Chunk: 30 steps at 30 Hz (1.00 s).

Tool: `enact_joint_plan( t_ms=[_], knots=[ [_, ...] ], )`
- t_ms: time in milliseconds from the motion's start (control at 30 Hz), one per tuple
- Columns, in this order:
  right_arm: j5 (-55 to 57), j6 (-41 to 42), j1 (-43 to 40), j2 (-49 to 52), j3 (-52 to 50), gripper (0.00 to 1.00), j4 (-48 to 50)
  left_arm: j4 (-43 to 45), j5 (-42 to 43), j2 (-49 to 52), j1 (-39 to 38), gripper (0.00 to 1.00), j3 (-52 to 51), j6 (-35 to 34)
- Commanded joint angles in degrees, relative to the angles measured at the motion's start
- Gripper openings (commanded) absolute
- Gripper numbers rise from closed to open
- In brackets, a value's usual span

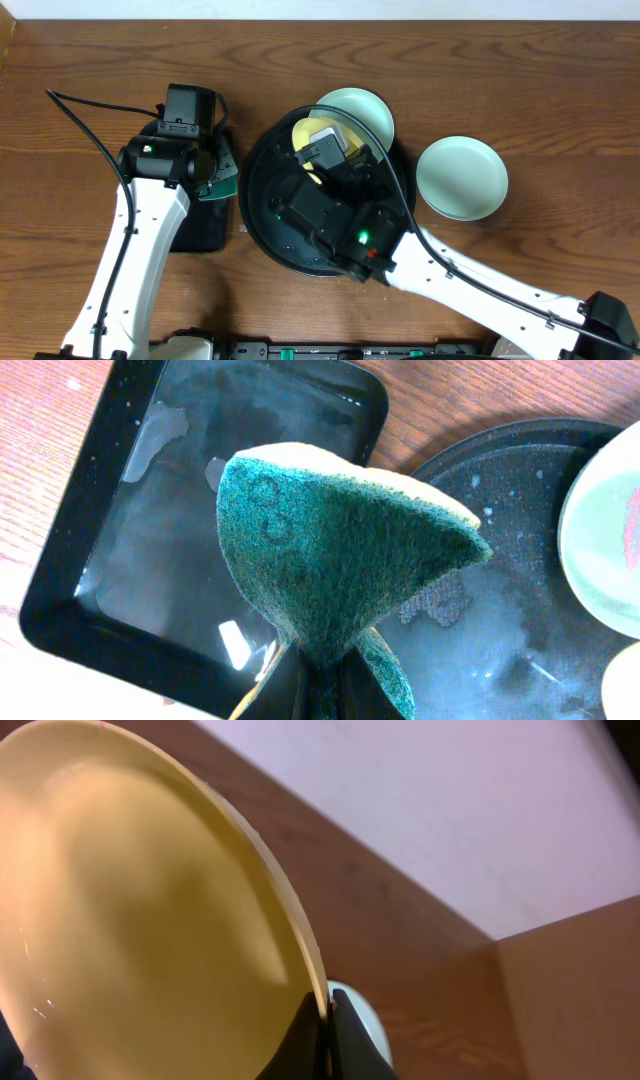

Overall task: Clean dirty plates on tray and stack at the side
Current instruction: 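Lift the yellow plate with right gripper off the tray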

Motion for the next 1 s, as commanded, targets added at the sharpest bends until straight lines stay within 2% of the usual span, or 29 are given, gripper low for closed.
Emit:
enact_joint_plan(
  t_ms=[0, 267, 400, 500, 600, 800, 967],
  knots=[
    [8.15, -0.39, 1.86, -2.47, 0.81, 0.01, 0.13, 0.07, -0.96, 0.11, 0.24, 0.07, 0.70, 0.92],
    [7.96, -0.35, 2.95, -3.80, 0.81, 0.01, -0.26, 0.07, -0.94, 0.11, 0.24, 0.07, 0.70, 0.92],
    [2.10, 3.08, 2.45, -3.80, 0.68, 0.01, -3.72, 0.04, -0.94, 0.11, 0.24, 0.07, 0.70, 0.94],
    [-8.17, 10.67, 0.74, -3.78, 0.26, 0.01, -6.93, 0.04, -0.94, 0.11, 0.24, 0.07, 0.70, 0.92],
    [-22.95, 13.42, -2.38, -3.54, -0.90, 0.01, -7.06, 0.07, -0.94, 0.11, 0.24, 0.07, 0.70, 0.92],
    [-48.72, 12.72, -12.98, -3.52, -1.18, 0.01, -5.07, 0.07, -0.94, 0.11, 0.24, 0.07, 0.70, 0.94],
    [-63.04, 10.80, -23.65, -6.19, -1.11, 0.01, -2.03, 0.04, -0.94, 0.11, 0.24, 0.07, 0.70, 0.94]
  ],
)
